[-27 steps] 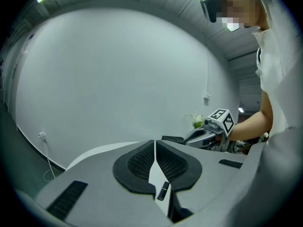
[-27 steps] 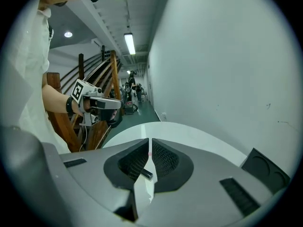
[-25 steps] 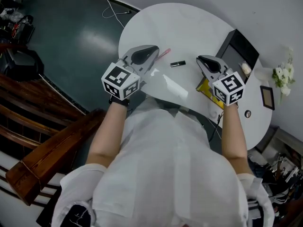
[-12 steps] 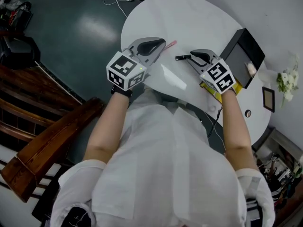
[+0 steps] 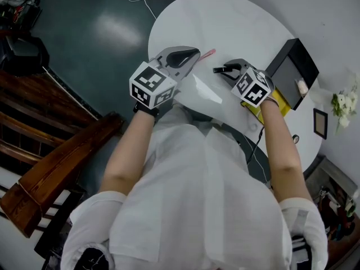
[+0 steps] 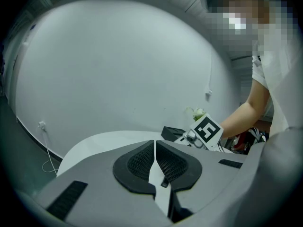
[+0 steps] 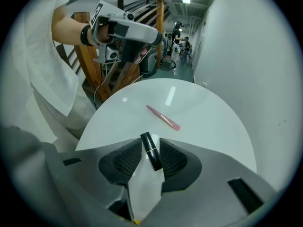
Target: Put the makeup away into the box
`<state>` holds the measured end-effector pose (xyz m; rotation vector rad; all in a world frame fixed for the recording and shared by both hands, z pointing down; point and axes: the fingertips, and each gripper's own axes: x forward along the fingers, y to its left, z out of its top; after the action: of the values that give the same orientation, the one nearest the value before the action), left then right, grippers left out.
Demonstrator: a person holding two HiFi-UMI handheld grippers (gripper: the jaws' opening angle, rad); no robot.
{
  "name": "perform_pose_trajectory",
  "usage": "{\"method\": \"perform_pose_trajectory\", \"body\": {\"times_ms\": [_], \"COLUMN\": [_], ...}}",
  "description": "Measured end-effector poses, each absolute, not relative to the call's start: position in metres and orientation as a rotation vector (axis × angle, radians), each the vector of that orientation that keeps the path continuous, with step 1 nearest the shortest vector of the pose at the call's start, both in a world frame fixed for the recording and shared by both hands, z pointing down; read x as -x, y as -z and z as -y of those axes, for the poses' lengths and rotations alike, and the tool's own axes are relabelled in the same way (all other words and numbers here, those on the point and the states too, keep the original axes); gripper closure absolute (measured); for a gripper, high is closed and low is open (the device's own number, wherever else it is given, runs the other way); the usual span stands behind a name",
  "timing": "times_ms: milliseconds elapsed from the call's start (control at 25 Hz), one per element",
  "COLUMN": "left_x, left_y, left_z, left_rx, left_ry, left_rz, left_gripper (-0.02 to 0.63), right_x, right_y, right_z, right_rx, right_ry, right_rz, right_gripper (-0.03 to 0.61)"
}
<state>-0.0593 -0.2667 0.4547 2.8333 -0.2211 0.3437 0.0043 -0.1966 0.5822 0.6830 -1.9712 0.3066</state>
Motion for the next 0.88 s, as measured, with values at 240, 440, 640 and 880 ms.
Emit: {"method": "perform_pose_trajectory", "body": {"times_ms": [240, 440, 640, 880], "left_x": [0.058, 0.057, 0.058, 0.056], "left_y": [-0.456, -0.458, -0.458, -0.458], "left_z": [0.268, 0.268, 0.271, 0.273], "left_rx": [-2.831, -2.832, -2.832, -2.835], "left_ry": [-0.353, -0.362, -0.366, -0.376], "left_rz": [0.217, 0.211, 0.215, 0.208], "left_gripper": [0.588, 0.588, 0.588, 0.588], "right_x": [-0.005, -0.004, -0.003, -0.002], "right_y": [-0.599, -0.608, -0.615, -0.621], "right_z": [0.198, 0.199, 0.197, 0.198], "right_rx": [-0.54, -0.489, -0.455, -0.459], "right_ry": [-0.205, -0.203, -0.204, -0.211], "right_rz": [1.893, 1.88, 1.861, 1.844], "right_gripper": [0.476, 0.476, 0.476, 0.486]}}
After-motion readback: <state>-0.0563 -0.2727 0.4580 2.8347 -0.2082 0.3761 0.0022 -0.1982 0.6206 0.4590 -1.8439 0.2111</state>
